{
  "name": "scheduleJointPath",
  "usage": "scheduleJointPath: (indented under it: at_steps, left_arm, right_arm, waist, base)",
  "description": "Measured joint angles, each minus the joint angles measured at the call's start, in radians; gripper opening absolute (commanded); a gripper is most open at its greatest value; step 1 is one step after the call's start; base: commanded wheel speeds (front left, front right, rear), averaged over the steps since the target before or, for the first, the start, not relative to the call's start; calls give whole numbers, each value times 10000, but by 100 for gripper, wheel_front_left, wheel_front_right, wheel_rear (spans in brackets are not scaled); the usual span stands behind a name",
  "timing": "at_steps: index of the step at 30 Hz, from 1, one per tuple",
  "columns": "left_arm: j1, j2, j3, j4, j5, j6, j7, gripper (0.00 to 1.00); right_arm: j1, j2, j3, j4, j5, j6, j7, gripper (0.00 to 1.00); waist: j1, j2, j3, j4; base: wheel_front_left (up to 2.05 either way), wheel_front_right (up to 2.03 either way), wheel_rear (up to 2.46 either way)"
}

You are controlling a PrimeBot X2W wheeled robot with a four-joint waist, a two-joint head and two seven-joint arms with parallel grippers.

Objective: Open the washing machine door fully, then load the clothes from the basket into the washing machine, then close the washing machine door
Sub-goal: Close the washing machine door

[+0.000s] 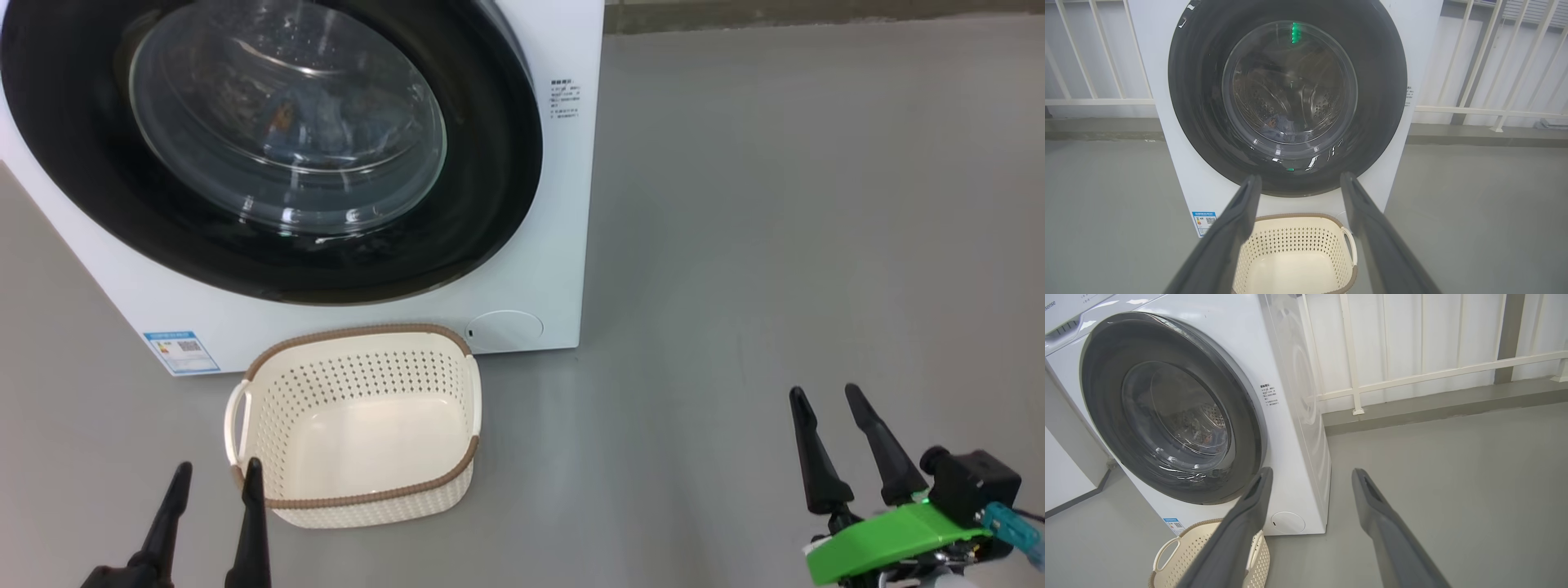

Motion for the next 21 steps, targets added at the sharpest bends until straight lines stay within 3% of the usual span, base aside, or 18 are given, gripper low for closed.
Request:
scheduleJointPath:
  at_steps: [21]
  left_arm:
    - [321, 21, -61, -2, 4, 259, 2, 100]
  right_arm:
    - [398, 334, -153, -58, -437, 0, 0, 100]
  waist:
    - [0, 0, -136, 183]
  base:
    - [0, 0, 0]
